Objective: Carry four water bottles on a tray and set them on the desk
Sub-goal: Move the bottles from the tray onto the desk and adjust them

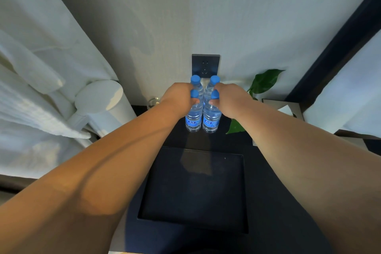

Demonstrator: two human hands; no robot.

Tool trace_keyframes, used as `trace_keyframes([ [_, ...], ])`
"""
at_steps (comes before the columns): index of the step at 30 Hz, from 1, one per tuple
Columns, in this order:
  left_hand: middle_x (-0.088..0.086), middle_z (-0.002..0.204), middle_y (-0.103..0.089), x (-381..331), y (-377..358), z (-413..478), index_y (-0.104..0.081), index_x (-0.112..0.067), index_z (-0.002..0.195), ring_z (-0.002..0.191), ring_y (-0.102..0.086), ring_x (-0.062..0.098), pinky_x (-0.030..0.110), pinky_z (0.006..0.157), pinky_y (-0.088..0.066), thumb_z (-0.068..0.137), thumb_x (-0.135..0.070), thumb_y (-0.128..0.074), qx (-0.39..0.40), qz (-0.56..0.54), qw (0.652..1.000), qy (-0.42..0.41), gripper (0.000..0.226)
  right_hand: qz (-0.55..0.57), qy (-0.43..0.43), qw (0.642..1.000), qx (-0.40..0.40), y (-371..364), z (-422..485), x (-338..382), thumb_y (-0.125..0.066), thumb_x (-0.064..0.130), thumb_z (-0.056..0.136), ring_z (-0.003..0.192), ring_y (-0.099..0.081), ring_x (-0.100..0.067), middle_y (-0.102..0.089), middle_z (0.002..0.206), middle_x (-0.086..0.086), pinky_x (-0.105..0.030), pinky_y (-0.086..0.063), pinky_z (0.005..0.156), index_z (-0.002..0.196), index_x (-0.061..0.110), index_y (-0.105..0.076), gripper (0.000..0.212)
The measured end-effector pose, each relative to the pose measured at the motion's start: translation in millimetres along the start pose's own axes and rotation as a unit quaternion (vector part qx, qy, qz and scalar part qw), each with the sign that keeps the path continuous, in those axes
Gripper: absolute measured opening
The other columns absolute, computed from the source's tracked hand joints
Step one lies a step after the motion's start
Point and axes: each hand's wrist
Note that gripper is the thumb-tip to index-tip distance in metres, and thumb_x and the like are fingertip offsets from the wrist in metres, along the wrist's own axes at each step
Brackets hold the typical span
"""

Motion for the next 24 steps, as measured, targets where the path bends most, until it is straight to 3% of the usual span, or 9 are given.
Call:
trace_keyframes([
  [3,0.001,0.091,-0.060,1.4,-0.9,-0.4,-0.067,-0.016,0.112,0.082,-0.056,0.020,0.030,0.071,-0.039,0.092,-0.029,-0.070,-0.005,-0.012,1.000,0.001,0.024,-0.036,-0.007,0.999,-0.012,-2.3,-1.8,1.7,-0.059,0.048,0.100,0.083,-0.054,-0.022,-0.058,0.096,-0.003,-0.036,-0.041,0.065,0.129,0.015,-0.053,0.045],
  [7,0.005,0.097,-0.067,3.3,-2.7,-0.5,-0.067,-0.016,0.113,0.082,-0.057,0.020,0.030,0.071,-0.039,0.092,-0.029,-0.070,-0.011,-0.017,1.000,-0.004,0.025,-0.031,0.025,0.999,0.008,1.1,-6.5,1.1,-0.052,0.038,0.103,0.081,-0.056,-0.021,-0.065,0.108,-0.007,-0.036,-0.046,0.064,0.143,0.024,-0.043,0.044],
  [12,0.006,0.101,-0.068,3.2,-3.6,-0.3,-0.066,-0.016,0.114,0.082,-0.056,0.019,0.030,0.072,-0.040,0.093,-0.031,-0.070,-0.015,-0.012,1.000,-0.009,0.026,-0.040,0.013,0.999,0.018,2.1,-5.2,0.9,-0.055,0.030,0.104,0.068,-0.049,-0.012,-0.055,0.087,0.000,-0.031,-0.037,0.053,0.137,0.017,-0.046,0.036],
  [17,0.006,0.102,-0.067,3.6,-4.6,1.4,-0.065,-0.016,0.113,0.082,-0.054,0.019,0.030,0.072,-0.039,0.093,-0.031,-0.069,-0.015,-0.011,1.000,-0.009,0.025,-0.052,-0.002,0.999,-0.003,2.0,-6.2,3.6,-0.054,0.044,0.104,0.085,-0.056,-0.023,-0.064,0.102,-0.007,-0.038,-0.051,0.072,0.134,0.013,-0.050,0.043],
  [20,0.005,0.103,-0.067,5.2,-5.7,1.5,-0.064,-0.018,0.118,0.086,-0.059,0.020,0.030,0.072,-0.041,0.093,-0.032,-0.067,-0.016,-0.015,1.000,-0.020,0.028,-0.055,-0.004,0.998,-0.019,0.3,-5.9,5.0,-0.056,0.050,0.102,0.085,-0.057,-0.023,-0.060,0.096,-0.004,-0.038,-0.047,0.067,0.130,0.015,-0.052,0.044],
  [24,0.004,0.112,-0.069,14.3,-7.9,0.3,-0.061,-0.025,0.131,0.096,-0.063,0.024,0.029,0.077,-0.043,0.095,-0.034,-0.066,-0.025,-0.029,0.998,-0.051,0.037,-0.024,0.021,0.999,0.009,2.1,-5.6,-0.1,-0.056,0.037,0.103,0.086,-0.057,-0.024,-0.066,0.110,-0.009,-0.036,-0.046,0.067,0.137,0.021,-0.049,0.038],
])
Point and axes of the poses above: each hand's wrist, its own z-axis towards the middle knuckle, its own y-axis out of the back of the hand, x = y × z
